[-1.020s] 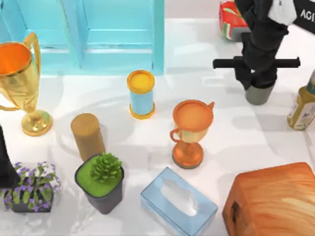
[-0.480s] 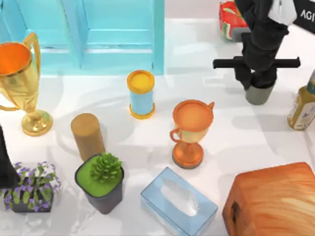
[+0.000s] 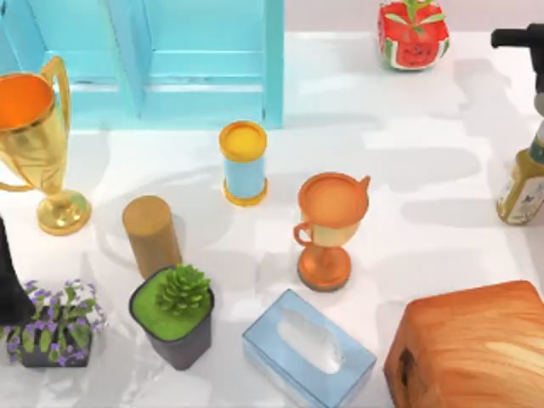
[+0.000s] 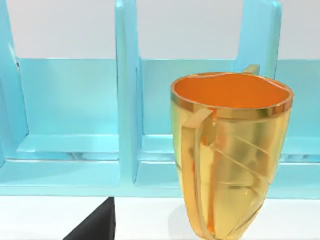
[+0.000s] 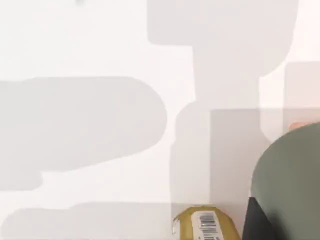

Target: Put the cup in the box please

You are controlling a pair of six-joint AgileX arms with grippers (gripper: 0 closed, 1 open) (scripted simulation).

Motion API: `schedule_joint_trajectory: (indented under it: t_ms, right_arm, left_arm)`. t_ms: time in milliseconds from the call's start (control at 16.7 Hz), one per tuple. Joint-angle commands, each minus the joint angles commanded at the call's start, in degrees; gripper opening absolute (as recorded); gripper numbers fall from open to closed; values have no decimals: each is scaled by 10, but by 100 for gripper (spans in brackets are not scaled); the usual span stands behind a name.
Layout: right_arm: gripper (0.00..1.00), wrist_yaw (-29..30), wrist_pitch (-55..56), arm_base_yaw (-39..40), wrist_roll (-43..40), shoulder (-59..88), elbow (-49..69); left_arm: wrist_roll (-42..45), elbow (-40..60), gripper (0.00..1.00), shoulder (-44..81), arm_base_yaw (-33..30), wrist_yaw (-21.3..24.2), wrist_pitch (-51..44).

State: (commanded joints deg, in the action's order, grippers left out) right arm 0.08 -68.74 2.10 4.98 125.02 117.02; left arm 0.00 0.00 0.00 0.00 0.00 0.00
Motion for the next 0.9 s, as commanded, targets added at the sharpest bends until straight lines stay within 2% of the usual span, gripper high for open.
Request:
schedule_joint_trajectory:
  t_ms: [480, 720, 900]
  right_arm:
    - [0, -23, -75, -184, -186, -171, -161]
    - [0, -34, -92, -235, -250, -229, -237]
    - [0, -38, -94, -247, -266, -246, -257]
  left_arm:
    - [0, 0, 100, 0, 0, 0, 0]
    - [0, 0, 100, 0, 0, 0, 0]
    - [0, 0, 100, 0, 0, 0, 0]
